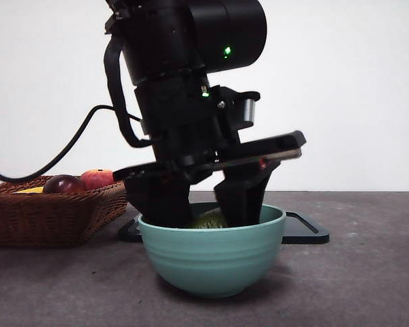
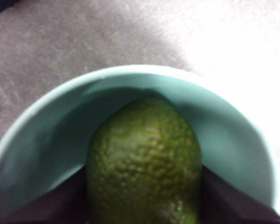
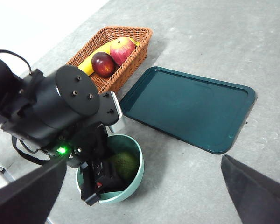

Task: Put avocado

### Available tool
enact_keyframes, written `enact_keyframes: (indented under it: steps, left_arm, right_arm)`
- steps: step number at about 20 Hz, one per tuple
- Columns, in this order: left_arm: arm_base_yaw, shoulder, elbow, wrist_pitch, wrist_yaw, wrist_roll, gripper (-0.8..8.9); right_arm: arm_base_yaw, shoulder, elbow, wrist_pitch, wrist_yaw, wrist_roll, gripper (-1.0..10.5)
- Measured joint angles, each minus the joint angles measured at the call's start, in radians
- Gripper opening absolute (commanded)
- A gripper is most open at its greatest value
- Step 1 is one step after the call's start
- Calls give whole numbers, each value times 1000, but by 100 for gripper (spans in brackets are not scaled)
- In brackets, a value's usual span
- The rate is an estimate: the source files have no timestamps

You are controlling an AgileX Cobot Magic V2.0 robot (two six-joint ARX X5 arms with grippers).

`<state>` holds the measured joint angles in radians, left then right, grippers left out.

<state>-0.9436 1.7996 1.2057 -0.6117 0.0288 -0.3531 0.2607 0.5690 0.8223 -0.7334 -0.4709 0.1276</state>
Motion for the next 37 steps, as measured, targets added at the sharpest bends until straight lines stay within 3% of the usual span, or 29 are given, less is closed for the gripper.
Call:
enact_keyframes:
  steps: [4,8,13,19,30,37]
  left_arm:
    - [0,0,93,-70,0,23,421]
    - [-4,-24,151,-140,-4,53,561]
    - [-6,-203,151,-232,-7,80,561]
    - [-5,-470,150,-415,-110,111,561]
    - [14,-1154,-291,-300,-180,60,561]
    - [14,-1461,-401,-348,-184,-39,561]
  right_arm:
    - [0,0,0,0,0,0,643]
    - [0,0,0,0,0,0,643]
    - [0,0,0,0,0,0,642]
    - [0,0,0,0,0,0,643]
    - [0,0,0,-19,0,0,642]
    - [0,3,0,-98,0,-27,642]
